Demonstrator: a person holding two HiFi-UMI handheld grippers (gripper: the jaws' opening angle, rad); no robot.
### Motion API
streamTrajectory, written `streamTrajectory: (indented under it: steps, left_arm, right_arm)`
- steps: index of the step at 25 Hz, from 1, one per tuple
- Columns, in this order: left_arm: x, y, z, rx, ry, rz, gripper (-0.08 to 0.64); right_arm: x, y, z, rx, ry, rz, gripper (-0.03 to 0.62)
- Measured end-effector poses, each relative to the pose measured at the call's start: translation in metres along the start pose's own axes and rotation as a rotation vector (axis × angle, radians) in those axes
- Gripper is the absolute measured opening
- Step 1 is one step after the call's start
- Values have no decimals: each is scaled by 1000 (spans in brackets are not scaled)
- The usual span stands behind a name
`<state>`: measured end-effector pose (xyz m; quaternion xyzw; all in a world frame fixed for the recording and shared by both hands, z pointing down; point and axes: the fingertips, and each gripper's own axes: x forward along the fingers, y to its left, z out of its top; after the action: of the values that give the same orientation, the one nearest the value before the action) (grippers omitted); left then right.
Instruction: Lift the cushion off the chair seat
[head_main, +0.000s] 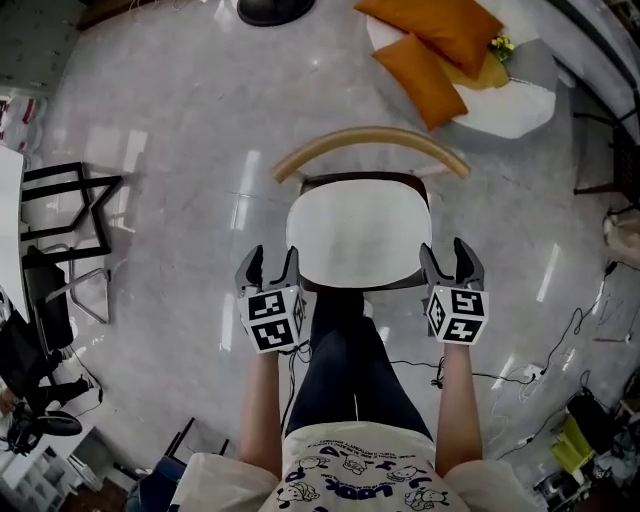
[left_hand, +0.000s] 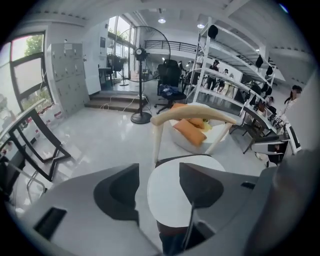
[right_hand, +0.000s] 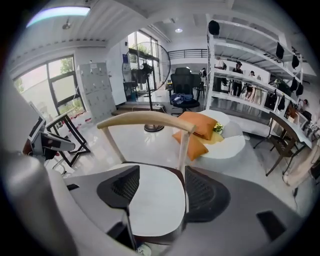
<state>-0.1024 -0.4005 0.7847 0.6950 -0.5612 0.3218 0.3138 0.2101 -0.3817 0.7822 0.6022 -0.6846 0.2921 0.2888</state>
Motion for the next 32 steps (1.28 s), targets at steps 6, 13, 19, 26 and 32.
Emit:
streamTrajectory:
  steps: [6, 13, 19, 26, 32]
  left_arm:
    - [46, 20, -45, -27, 93, 12, 260]
    - [103, 22, -83, -49, 169, 0, 260]
    - [141, 20, -118, -53, 228, -2, 261]
    - [184, 27, -158, -71, 306, -10, 259]
    - [207, 30, -182, -74, 350, -12, 260]
  right_arm:
    - [47, 4, -41, -36, 82, 23, 288]
    - [100, -7, -85, -38, 157, 28, 284]
    - [135, -18, -122, -35, 211, 33, 278]
    - [175, -32, -155, -6, 254, 4, 263]
    - [191, -36, -174, -13, 277, -6, 265]
